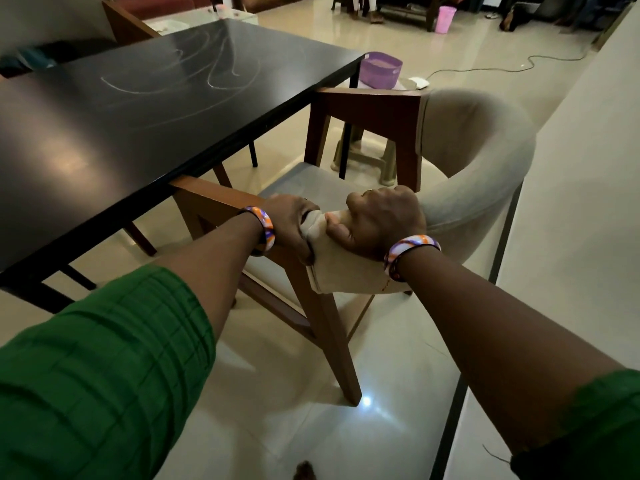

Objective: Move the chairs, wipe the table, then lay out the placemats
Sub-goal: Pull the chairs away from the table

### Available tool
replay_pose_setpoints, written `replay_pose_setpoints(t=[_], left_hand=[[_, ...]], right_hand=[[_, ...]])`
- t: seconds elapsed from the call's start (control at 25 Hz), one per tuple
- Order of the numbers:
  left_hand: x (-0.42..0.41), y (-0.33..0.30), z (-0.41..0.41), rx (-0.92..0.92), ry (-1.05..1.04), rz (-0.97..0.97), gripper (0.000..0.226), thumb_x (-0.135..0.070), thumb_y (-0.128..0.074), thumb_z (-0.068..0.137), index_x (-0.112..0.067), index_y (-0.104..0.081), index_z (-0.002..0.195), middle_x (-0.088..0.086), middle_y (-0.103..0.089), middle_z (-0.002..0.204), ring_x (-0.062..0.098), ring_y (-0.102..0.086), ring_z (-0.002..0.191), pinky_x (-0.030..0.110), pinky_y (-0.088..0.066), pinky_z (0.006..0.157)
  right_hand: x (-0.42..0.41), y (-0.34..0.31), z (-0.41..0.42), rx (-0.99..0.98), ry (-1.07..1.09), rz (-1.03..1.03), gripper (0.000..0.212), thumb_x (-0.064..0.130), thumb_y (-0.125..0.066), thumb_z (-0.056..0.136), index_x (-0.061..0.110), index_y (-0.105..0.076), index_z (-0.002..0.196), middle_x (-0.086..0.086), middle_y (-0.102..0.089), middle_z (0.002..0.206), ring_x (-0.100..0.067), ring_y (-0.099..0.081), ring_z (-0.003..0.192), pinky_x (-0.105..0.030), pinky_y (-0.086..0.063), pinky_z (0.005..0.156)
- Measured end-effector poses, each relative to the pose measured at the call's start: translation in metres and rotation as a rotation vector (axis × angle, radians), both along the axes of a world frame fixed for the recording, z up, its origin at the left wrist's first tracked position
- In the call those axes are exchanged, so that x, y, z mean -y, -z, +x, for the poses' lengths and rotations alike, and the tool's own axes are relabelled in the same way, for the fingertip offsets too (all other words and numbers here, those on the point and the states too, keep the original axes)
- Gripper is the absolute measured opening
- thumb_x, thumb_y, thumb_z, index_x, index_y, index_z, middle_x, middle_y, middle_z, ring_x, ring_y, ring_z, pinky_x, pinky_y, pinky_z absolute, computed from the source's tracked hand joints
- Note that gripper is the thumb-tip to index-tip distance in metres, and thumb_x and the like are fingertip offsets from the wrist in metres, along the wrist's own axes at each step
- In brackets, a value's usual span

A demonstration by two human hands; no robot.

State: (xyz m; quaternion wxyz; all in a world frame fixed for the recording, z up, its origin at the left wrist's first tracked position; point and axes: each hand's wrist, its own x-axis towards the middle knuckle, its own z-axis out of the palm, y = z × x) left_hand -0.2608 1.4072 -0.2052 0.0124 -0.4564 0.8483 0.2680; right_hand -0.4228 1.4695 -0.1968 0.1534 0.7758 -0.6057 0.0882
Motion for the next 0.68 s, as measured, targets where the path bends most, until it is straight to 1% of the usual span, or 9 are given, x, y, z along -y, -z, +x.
replay_pose_setpoints(t=[0.12,0.32,0.4,0.48,0.52,0.6,0.68], left_hand=[[0.000,-0.001,0.000,0.006,-0.009,0.023,0.053,-0.019,-0.083,0.063,-0.010,-0.060,0.110,0.011,-0.064,0.109,0.026,-0.059,0.101,0.039,-0.052,0.090],[0.001,-0.003,-0.005,0.029,-0.029,0.061,0.052,-0.018,-0.083,0.063,-0.010,-0.059,0.109,0.011,-0.063,0.110,0.027,-0.058,0.102,0.037,-0.049,0.088],[0.002,-0.007,-0.008,0.088,-0.038,0.080,0.054,-0.019,-0.084,0.063,-0.012,-0.057,0.109,0.010,-0.061,0.112,0.026,-0.056,0.101,0.037,-0.048,0.089],[0.004,-0.014,-0.013,0.186,-0.037,0.131,0.058,-0.024,-0.081,0.067,-0.014,-0.054,0.117,0.007,-0.058,0.116,0.021,-0.052,0.102,0.033,-0.045,0.090],[0.003,-0.021,-0.017,0.206,-0.042,0.203,0.061,-0.027,-0.079,0.071,-0.015,-0.051,0.124,0.005,-0.055,0.119,0.018,-0.050,0.103,0.030,-0.043,0.090],[0.002,-0.037,-0.032,0.204,-0.020,0.351,0.066,-0.032,-0.073,0.076,-0.017,-0.044,0.133,0.004,-0.053,0.127,0.019,-0.050,0.109,0.029,-0.041,0.093],[-0.004,-0.050,-0.064,0.159,0.064,0.385,0.070,-0.036,-0.071,0.078,-0.020,-0.039,0.138,0.004,-0.051,0.134,0.023,-0.050,0.118,0.033,-0.042,0.098]], right_hand=[[-0.001,-0.003,0.002,-0.014,0.006,0.001,0.077,0.064,-0.015,0.081,0.006,-0.062,0.061,-0.004,-0.038,0.046,-0.019,-0.034,0.041,-0.025,-0.023,0.052],[-0.001,-0.009,-0.003,-0.018,-0.017,0.017,0.072,0.064,-0.024,0.086,0.006,-0.065,0.078,-0.006,-0.048,0.060,-0.020,-0.043,0.055,-0.028,-0.025,0.058],[-0.002,-0.015,-0.003,-0.022,-0.032,0.056,0.067,0.063,-0.028,0.091,0.007,-0.065,0.081,-0.005,-0.048,0.063,-0.019,-0.043,0.059,-0.027,-0.025,0.057],[0.002,-0.021,-0.007,-0.020,-0.056,0.154,0.065,0.061,-0.030,0.092,0.008,-0.065,0.082,-0.003,-0.045,0.062,-0.017,-0.042,0.059,-0.024,-0.024,0.051],[0.005,-0.026,-0.013,0.000,-0.058,0.215,0.063,0.060,-0.032,0.092,0.008,-0.067,0.084,-0.003,-0.047,0.063,-0.017,-0.043,0.060,-0.024,-0.024,0.051],[0.011,-0.036,-0.034,0.059,-0.024,0.283,0.059,0.057,-0.035,0.093,0.009,-0.070,0.087,-0.003,-0.053,0.067,-0.017,-0.047,0.061,-0.024,-0.028,0.052],[0.011,-0.043,-0.063,0.067,0.016,0.275,0.057,0.053,-0.034,0.094,0.011,-0.072,0.088,-0.004,-0.057,0.067,-0.019,-0.050,0.061,-0.025,-0.030,0.052]])
